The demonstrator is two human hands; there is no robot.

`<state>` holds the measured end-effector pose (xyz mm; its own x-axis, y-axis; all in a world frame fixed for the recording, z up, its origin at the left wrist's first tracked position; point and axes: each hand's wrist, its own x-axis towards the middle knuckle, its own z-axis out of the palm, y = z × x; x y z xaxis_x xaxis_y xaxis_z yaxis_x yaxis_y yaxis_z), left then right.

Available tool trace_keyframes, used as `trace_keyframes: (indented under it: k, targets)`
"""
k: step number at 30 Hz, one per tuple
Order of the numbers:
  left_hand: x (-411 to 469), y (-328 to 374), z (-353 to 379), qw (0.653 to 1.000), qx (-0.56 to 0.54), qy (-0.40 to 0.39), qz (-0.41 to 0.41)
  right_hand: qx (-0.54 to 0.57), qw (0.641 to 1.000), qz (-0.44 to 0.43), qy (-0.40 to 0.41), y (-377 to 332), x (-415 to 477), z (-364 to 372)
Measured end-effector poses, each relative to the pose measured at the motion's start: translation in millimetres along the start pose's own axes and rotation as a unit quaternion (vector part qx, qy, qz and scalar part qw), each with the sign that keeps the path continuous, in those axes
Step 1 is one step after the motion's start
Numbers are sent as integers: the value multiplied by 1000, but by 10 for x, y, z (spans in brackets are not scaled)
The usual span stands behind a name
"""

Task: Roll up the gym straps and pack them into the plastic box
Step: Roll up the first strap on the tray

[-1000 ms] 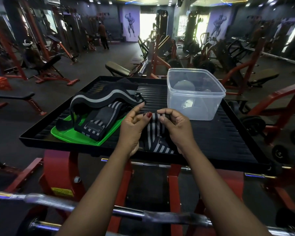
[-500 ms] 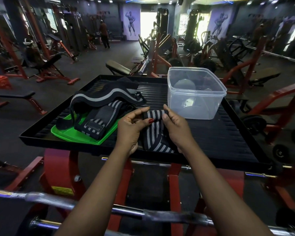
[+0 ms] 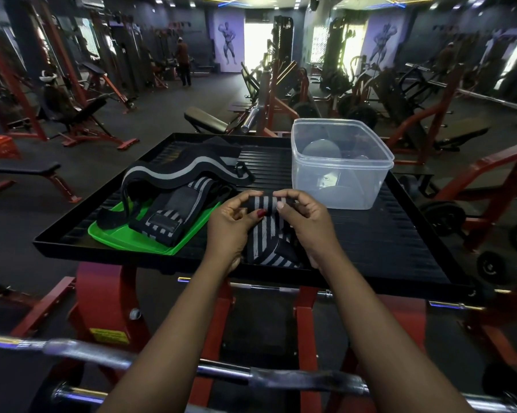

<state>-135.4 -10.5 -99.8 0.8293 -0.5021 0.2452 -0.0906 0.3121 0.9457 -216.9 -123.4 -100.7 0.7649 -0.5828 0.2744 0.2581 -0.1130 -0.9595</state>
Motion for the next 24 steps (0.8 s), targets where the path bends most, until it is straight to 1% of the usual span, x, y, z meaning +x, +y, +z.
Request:
trace_keyframes:
  k: [2, 5, 8, 10, 14, 18, 21, 24]
  targets:
    - [-5, 5, 3, 1000, 5, -8, 4, 3, 1000, -6, 10, 13, 8, 1]
    - [8, 22, -3, 998, -43, -33, -25, 6, 1000, -15, 16, 17, 13, -15]
    - [35, 28, -9, 992, -96, -22, -77, -19, 999, -40, 18, 8, 12, -20]
    - [44, 16, -12, 992, -91, -16, -86, -18, 999, -40, 14, 14, 8, -17]
    - [26, 16, -25, 998, -38, 0, -45, 0, 1000, -14, 11, 35, 13, -11]
    - [-7, 36, -16, 1000, -4, 20, 9, -5, 999, 35, -2, 51, 32, 4]
    - [1, 29, -31, 1000, -14, 19, 8, -3, 999, 29, -13, 31, 22, 15]
    - [5, 23, -43, 1000, -23, 5, 1, 11, 1000, 21, 2, 16, 19, 13]
